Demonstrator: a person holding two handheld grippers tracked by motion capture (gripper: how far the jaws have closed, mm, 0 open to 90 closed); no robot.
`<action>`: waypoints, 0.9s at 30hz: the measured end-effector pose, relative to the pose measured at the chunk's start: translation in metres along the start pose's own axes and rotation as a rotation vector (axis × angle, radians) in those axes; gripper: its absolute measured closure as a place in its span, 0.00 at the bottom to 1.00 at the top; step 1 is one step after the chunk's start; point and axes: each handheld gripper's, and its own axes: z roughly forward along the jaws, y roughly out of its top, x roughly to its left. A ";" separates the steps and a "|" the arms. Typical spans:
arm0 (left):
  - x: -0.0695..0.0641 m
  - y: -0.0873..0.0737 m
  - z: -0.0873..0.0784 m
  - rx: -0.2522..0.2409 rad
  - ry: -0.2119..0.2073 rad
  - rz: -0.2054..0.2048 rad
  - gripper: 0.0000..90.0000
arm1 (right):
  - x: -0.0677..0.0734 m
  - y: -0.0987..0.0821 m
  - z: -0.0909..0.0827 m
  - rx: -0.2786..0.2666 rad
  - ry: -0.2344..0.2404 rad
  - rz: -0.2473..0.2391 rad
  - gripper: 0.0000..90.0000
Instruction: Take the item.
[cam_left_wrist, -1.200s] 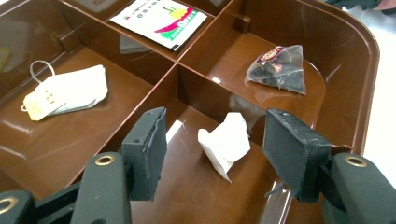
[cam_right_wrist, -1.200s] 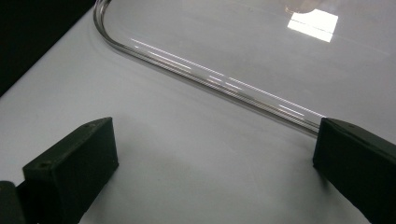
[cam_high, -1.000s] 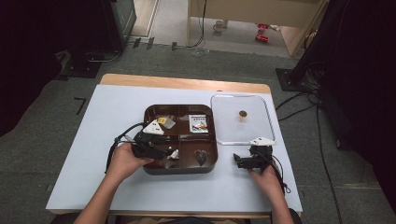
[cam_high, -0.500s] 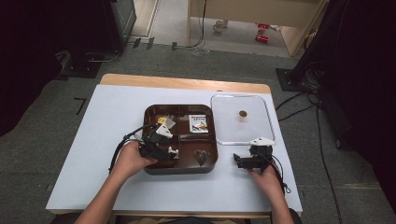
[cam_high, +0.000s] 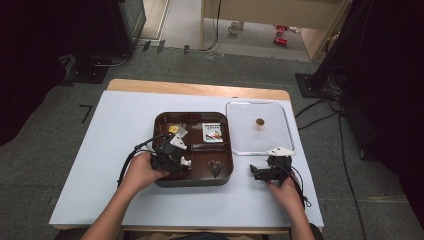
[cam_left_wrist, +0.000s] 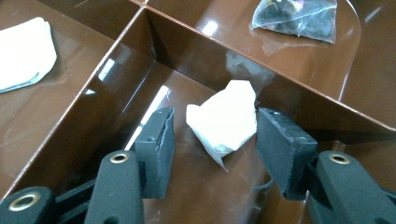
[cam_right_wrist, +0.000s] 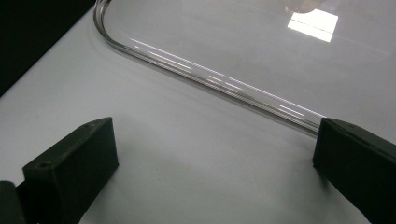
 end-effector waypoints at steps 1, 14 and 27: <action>0.000 0.000 0.000 0.005 0.000 -0.001 0.57 | 0.000 0.000 0.000 0.000 0.000 0.000 0.00; -0.001 -0.002 0.001 0.028 -0.019 -0.017 0.69 | 0.000 0.000 0.000 0.000 0.000 0.002 0.00; 0.001 -0.003 -0.004 0.001 -0.043 -0.040 0.75 | 0.000 0.000 0.000 0.000 0.000 0.002 0.00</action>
